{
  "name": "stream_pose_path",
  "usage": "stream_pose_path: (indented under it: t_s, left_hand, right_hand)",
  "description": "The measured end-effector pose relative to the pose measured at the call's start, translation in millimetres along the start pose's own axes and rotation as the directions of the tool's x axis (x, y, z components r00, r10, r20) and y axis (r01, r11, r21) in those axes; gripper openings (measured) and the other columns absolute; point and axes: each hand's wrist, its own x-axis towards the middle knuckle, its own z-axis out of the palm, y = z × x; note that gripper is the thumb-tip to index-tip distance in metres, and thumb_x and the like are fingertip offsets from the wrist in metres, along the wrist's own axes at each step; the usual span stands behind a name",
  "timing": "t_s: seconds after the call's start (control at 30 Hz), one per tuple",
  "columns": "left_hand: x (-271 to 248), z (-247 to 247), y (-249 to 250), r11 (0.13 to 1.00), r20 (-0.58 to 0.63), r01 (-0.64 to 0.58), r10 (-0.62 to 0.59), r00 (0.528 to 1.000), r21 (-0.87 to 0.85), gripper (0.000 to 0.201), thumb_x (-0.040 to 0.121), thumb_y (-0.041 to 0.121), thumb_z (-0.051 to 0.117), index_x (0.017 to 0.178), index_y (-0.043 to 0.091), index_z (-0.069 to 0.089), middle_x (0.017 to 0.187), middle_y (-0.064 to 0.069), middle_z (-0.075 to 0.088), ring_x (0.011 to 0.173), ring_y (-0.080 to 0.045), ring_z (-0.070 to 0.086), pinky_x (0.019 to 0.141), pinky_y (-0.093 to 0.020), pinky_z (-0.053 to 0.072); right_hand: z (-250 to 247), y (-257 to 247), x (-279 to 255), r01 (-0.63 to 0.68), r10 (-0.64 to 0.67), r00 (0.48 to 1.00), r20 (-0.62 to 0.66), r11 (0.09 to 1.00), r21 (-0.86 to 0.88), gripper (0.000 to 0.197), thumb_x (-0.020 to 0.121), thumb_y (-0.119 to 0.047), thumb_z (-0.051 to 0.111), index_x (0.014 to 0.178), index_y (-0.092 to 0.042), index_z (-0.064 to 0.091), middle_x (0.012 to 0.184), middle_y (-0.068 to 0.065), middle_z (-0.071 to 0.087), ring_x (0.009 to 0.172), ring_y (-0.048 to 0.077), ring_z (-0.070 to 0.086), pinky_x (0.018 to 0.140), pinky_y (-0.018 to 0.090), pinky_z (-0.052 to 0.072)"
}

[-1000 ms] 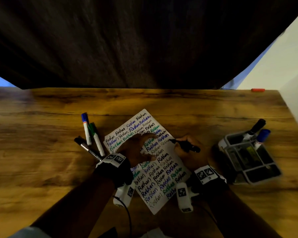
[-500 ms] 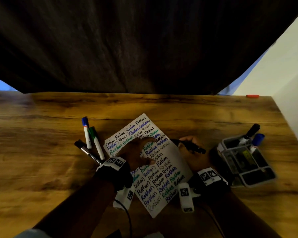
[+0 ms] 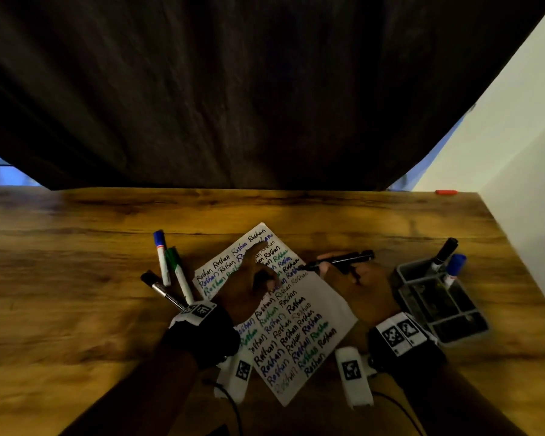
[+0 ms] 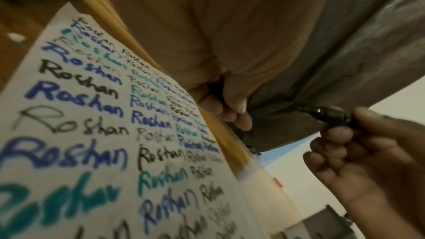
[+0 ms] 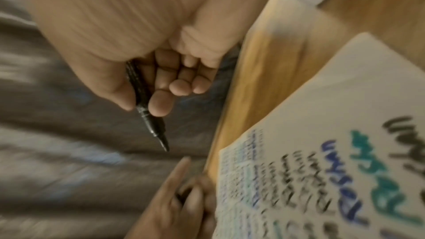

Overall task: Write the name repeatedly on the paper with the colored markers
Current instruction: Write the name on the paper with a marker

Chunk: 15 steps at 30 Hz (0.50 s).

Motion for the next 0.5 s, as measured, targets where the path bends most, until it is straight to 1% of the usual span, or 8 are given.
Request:
stream_pose_path:
  t_s: [0.07, 0.13, 0.23, 0.3, 0.33, 0.37, 0.43, 0.5]
  left_hand:
    - [-4, 3, 6, 0.999, -0.004, -0.044, 0.044, 0.999, -0.012, 0.074, 0.1, 0.011, 0.058, 0.156, 0.023, 0.01, 0.101, 0.0, 0.072, 0.092, -0.002, 0.067, 0.08, -0.014, 0.046]
    - [-7, 6, 10, 0.997, 0.013, -0.081, 0.081, 0.997, 0.009, 0.078, 0.1, 0.015, 0.06, 0.157, 0.025, 0.007, 0.1, 0.007, 0.073, 0.095, -0.006, 0.068, 0.082, -0.021, 0.047]
    - [-11, 7, 17, 0.993, 0.037, -0.118, 0.118, 0.992, 0.007, 0.078, 0.1, 0.016, 0.06, 0.157, 0.025, 0.007, 0.1, 0.011, 0.073, 0.097, -0.008, 0.068, 0.09, -0.031, 0.052]
    - [-13, 8, 27, 0.993, 0.037, -0.115, 0.115, 0.993, 0.01, 0.078, 0.1, 0.014, 0.06, 0.157, 0.025, 0.007, 0.1, 0.011, 0.074, 0.096, -0.007, 0.068, 0.091, -0.03, 0.052]
    - [-14, 8, 30, 0.995, 0.042, -0.102, 0.102, 0.994, 0.016, 0.079, 0.1, 0.012, 0.059, 0.157, 0.025, 0.007, 0.1, 0.012, 0.074, 0.096, -0.007, 0.068, 0.09, -0.029, 0.052]
    - [-13, 9, 31, 0.994, 0.045, -0.1, 0.099, 0.994, 0.033, 0.08, 0.099, 0.012, 0.06, 0.157, 0.026, 0.006, 0.1, 0.015, 0.074, 0.096, -0.006, 0.068, 0.091, -0.03, 0.052]
    - [-13, 11, 32, 0.992, 0.05, -0.108, 0.105, 0.993, 0.059, 0.082, 0.099, 0.016, 0.061, 0.157, 0.03, 0.004, 0.101, 0.02, 0.072, 0.096, -0.008, 0.069, 0.091, -0.037, 0.054]
    - [-13, 11, 33, 0.993, 0.06, -0.099, 0.095, 0.994, 0.067, 0.082, 0.099, 0.016, 0.06, 0.156, 0.034, 0.004, 0.105, 0.013, 0.072, 0.095, -0.01, 0.069, 0.088, -0.04, 0.055]
  right_hand:
    - [2, -10, -8, 0.044, -0.044, 0.999, -0.023, 0.999, -0.006, 0.022, 0.085, -0.049, 0.065, 0.082, -0.029, 0.073, 0.08, -0.006, 0.075, 0.078, 0.015, 0.071, 0.074, 0.043, 0.059]
    - [4, -20, -12, 0.037, -0.038, 0.999, 0.037, 0.999, 0.026, 0.021, 0.082, -0.048, 0.063, 0.08, -0.029, 0.072, 0.082, -0.004, 0.075, 0.08, 0.016, 0.071, 0.077, 0.042, 0.059]
    - [6, -26, -10, 0.051, -0.055, 0.989, 0.139, 0.998, 0.036, 0.009, 0.087, -0.038, 0.061, 0.083, -0.036, 0.069, 0.086, -0.009, 0.073, 0.086, 0.004, 0.068, 0.078, 0.021, 0.054]
    - [7, -26, -10, 0.108, -0.105, 0.987, 0.121, 0.994, -0.019, 0.009, 0.091, -0.031, 0.061, 0.087, -0.037, 0.067, 0.085, -0.014, 0.071, 0.086, -0.002, 0.065, 0.073, 0.007, 0.048]
    - [9, -23, -10, 0.112, -0.105, 0.988, 0.111, 0.992, -0.058, 0.008, 0.091, -0.034, 0.061, 0.088, -0.039, 0.067, 0.085, -0.016, 0.071, 0.085, -0.003, 0.065, 0.071, 0.005, 0.047]
    - [11, -21, -11, 0.113, -0.104, 0.989, 0.108, 0.991, -0.078, 0.007, 0.091, -0.038, 0.061, 0.088, -0.04, 0.067, 0.086, -0.018, 0.071, 0.084, -0.004, 0.065, 0.071, 0.007, 0.049]
    - [16, -15, -10, 0.088, -0.077, 0.991, 0.105, 0.991, -0.104, 0.008, 0.09, -0.045, 0.06, 0.092, -0.043, 0.067, 0.09, -0.016, 0.071, 0.086, -0.001, 0.066, 0.078, 0.019, 0.055]
    - [21, -11, -10, 0.054, -0.037, 0.991, 0.13, 0.991, -0.126, 0.012, 0.089, -0.05, 0.058, 0.096, -0.045, 0.066, 0.095, -0.015, 0.071, 0.089, 0.0, 0.066, 0.083, 0.028, 0.057]
